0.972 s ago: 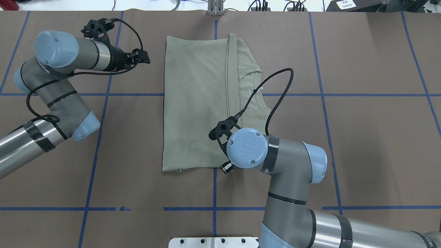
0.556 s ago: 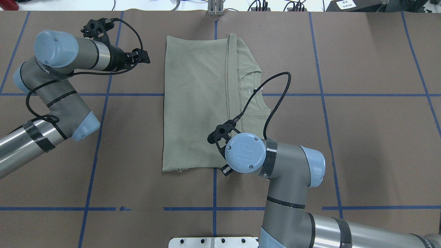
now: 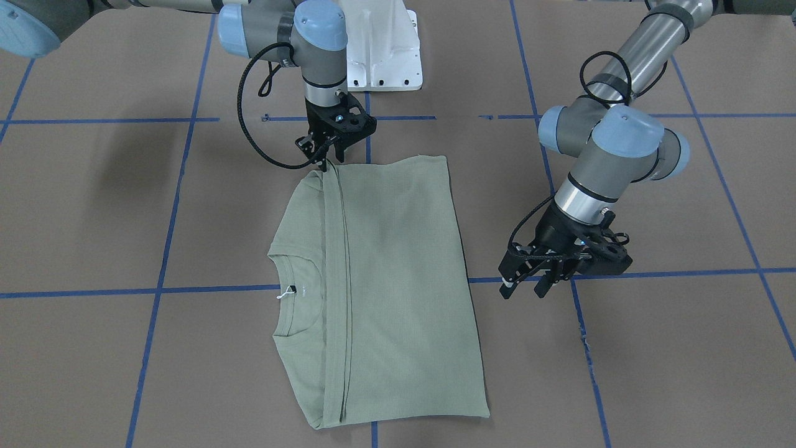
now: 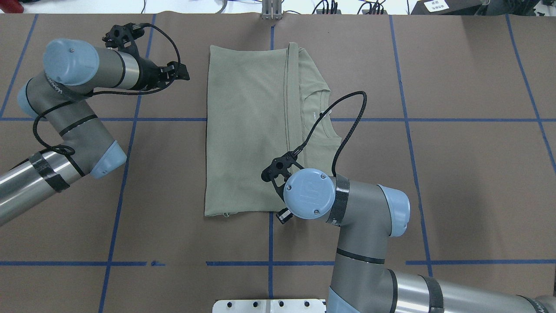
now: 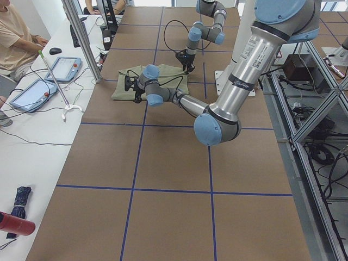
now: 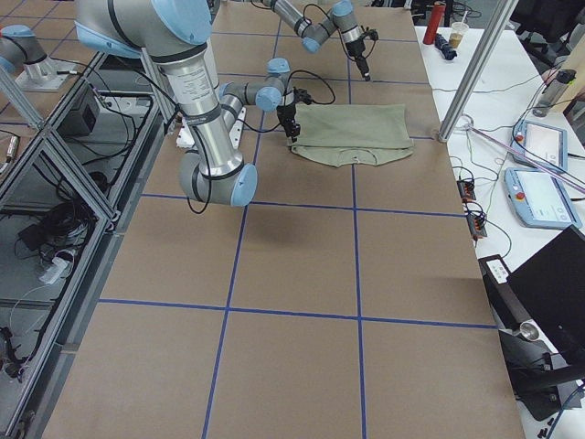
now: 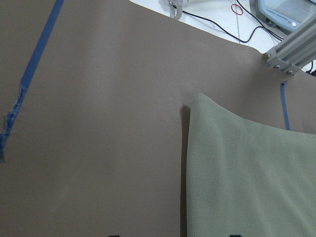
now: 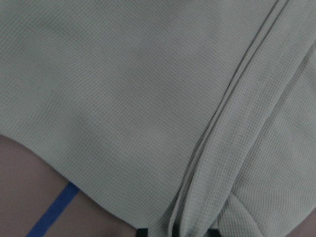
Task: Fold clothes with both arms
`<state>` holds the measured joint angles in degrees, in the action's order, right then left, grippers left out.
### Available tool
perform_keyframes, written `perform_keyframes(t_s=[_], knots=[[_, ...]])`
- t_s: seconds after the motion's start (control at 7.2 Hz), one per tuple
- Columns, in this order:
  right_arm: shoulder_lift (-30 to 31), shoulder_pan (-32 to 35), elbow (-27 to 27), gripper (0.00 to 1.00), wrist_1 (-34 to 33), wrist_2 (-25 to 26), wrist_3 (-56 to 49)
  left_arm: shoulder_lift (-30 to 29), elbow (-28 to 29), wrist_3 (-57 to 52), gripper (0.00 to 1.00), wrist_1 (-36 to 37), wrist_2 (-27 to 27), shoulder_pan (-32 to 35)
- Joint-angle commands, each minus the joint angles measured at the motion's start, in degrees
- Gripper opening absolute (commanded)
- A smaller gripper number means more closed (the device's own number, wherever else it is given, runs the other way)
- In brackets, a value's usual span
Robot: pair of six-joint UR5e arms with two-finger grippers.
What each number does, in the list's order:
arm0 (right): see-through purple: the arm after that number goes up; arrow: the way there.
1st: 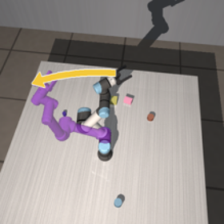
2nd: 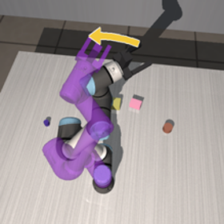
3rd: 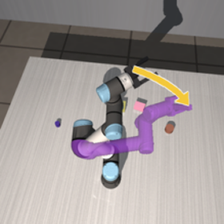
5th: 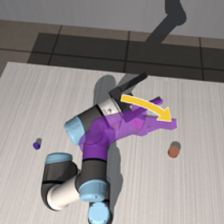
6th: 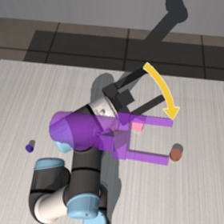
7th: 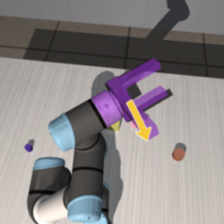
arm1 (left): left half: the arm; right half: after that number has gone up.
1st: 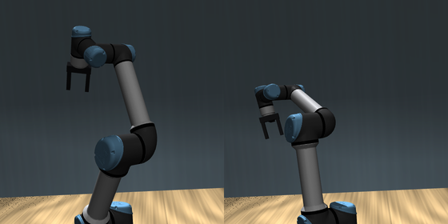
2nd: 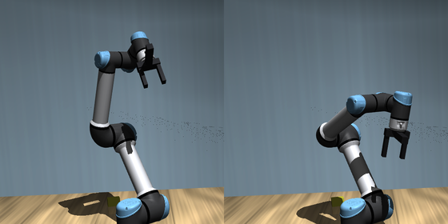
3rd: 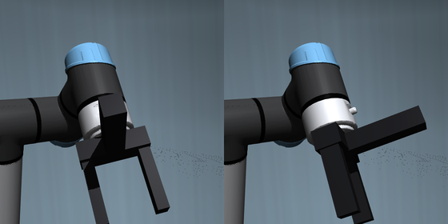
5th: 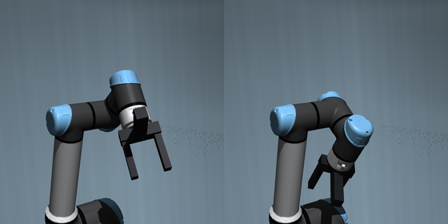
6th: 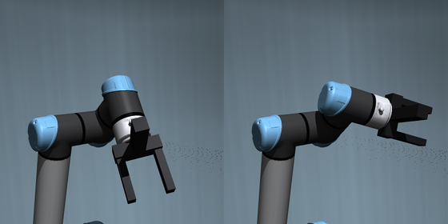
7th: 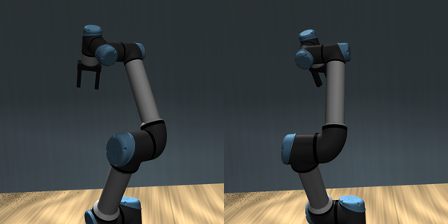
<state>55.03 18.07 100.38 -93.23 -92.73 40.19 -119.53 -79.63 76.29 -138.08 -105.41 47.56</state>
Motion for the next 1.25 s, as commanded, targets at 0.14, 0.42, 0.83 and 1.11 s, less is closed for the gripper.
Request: perform_keyframes(t_s=[0.14,0.42,0.83,1.11], knots=[[0.1,-0.1,-0.1,0.0,-0.1,0.0,0.3,-0.1,0.0,0.5,0.79,0.0,0.0,0.0],[0.2,1.0,0.1,0.0,-0.1,-0.5,0.1,-0.1,-0.1,0.6,0.79,0.0,0.0,0.0],[8.5,1.8,7.5,0.0,0.1,-0.8,0.8,-0.1,-0.7,2.5,0.79,0.0,0.0,-0.1],[12.3,-1.2,9.2,0.0,0.2,1.0,12.2,-0.1,-2.9,3.3,0.79,2.4,0.0,-0.2]])
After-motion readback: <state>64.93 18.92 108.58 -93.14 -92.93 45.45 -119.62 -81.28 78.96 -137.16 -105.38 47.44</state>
